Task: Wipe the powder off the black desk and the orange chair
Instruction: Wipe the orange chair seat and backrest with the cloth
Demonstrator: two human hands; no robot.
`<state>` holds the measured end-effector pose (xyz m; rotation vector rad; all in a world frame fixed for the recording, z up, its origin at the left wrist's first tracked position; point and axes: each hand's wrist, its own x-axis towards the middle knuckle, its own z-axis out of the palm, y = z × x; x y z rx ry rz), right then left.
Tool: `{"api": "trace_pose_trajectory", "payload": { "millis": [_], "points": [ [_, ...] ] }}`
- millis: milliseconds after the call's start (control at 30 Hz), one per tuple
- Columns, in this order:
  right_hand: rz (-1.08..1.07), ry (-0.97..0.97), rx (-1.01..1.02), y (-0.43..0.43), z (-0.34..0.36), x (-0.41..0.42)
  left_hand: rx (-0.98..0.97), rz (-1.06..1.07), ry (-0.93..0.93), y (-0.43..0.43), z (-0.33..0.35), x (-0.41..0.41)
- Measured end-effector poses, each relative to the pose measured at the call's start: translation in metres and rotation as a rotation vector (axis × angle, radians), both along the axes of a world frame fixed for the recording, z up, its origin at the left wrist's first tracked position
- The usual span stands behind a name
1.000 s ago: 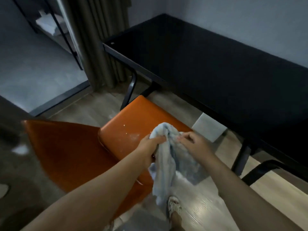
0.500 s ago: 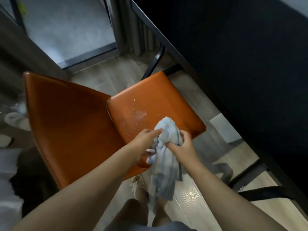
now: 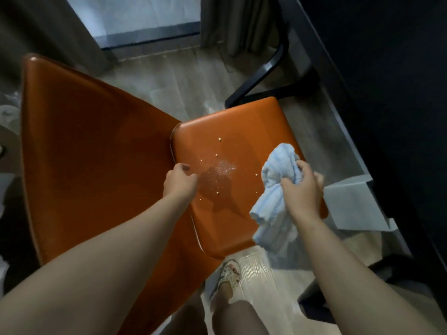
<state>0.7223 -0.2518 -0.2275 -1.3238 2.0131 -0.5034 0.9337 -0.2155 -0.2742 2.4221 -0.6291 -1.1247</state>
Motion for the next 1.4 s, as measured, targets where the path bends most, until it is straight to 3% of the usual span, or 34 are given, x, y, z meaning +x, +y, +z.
{"api": "trace_pose_trajectory", "payload": {
  "millis": [300,600,700,800,900,1033,1100,1167,1233,1400],
  "points": [
    [0.448,0.315,-0.148,-0.127,-0.05,0.095,-0.001,-0.03,-0.03,-0.059,-0.055,0.039],
    [1.107,0.566,-0.065,-0.183,-0.16,0.23,0.007,0.142,-0.013,-0.104,-0.123,0.068],
    [1.248,0.558,0.044,-0.173,-0.19,0.239,0.014,0.189,-0.023,-0.112,-0.141,0.068],
    [1.331,0.602,-0.048,-0.193,-0.197,0.213,0.051,0.181,-0.093,-0.117,-0.148,0.062],
    [1.158,0.632,-0.042,-0.229,-0.199,0.166,0.118,0.128,-0.147,-0.119,-0.145,0.054],
    [0.65,0.666,0.047,-0.279,-0.19,0.086,0.195,0.002,-0.188,-0.118,-0.141,0.053],
    [0.425,0.635,0.061,-0.292,-0.187,0.072,0.218,-0.027,-0.199,-0.119,-0.14,0.054],
    [0.336,0.642,0.071,-0.288,-0.19,0.09,0.241,-0.039,-0.209,-0.12,-0.139,0.051],
    [0.47,0.642,0.041,-0.266,-0.194,0.127,0.253,-0.056,-0.218,-0.12,-0.138,0.049],
    [1.261,0.461,-0.113,-0.189,-0.196,0.204,0.246,-0.06,-0.261,-0.117,-0.144,0.044]
  ]
}}
